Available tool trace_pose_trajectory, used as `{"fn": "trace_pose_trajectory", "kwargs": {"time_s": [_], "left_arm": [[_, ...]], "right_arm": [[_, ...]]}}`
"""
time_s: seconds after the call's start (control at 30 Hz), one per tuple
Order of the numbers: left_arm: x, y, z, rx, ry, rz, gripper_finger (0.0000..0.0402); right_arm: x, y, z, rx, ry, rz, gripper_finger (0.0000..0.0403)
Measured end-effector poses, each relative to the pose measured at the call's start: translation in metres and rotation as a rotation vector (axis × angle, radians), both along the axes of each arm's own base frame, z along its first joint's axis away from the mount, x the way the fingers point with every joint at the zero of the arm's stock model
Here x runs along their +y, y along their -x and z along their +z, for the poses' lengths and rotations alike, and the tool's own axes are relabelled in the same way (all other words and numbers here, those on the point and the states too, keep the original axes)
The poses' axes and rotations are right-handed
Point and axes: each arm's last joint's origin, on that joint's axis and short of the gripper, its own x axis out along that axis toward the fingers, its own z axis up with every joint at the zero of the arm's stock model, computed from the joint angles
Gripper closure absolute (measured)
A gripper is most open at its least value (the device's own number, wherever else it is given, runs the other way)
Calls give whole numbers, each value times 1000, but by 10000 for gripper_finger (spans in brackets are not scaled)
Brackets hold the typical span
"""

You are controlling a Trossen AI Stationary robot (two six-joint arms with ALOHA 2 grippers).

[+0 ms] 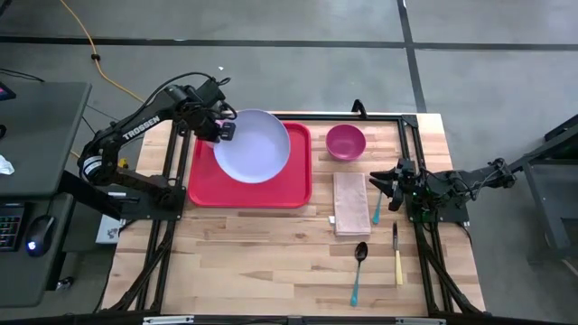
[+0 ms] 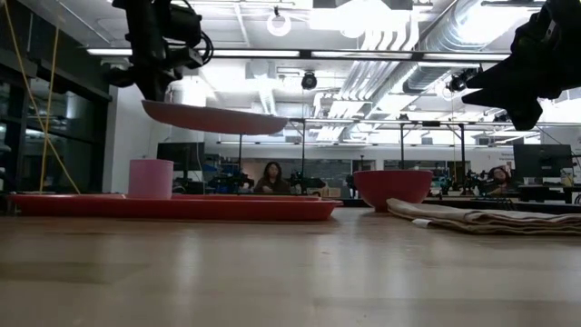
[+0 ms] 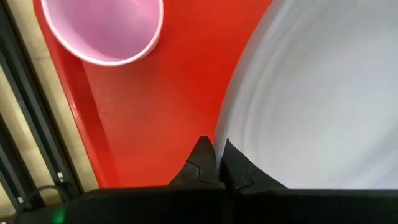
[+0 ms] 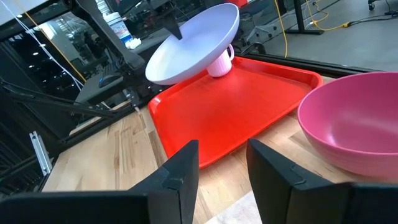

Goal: Set up tray
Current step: Put the light purple plate on the orange tray

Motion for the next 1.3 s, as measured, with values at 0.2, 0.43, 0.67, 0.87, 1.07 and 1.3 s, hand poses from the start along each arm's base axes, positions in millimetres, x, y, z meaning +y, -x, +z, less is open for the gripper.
{"fn": "trace_pose_trajectory", "kwargs": {"time_s": [0.2, 0.43, 0.67, 0.87, 1.07, 1.3], "left_arm": [[-1, 1, -7, 4, 41, 82, 389], [-5, 3, -40, 37, 140, 158, 389], [-14, -7, -57, 2, 154, 180, 389], [-19, -11, -64, -2, 160, 203, 389], [-20, -8, -73, 33, 165, 233, 389], [-24, -3, -88, 78, 190, 237, 389]], "right_arm": [[0, 0, 0, 0, 1, 0, 290], [0, 0, 0, 9, 27, 4, 290], [0, 0, 0, 9, 29, -3, 290], [0, 0, 0, 16, 50, 0, 290], [0, 0, 0, 16, 51, 0, 290], [0, 0, 0, 16, 51, 0, 290]]}}
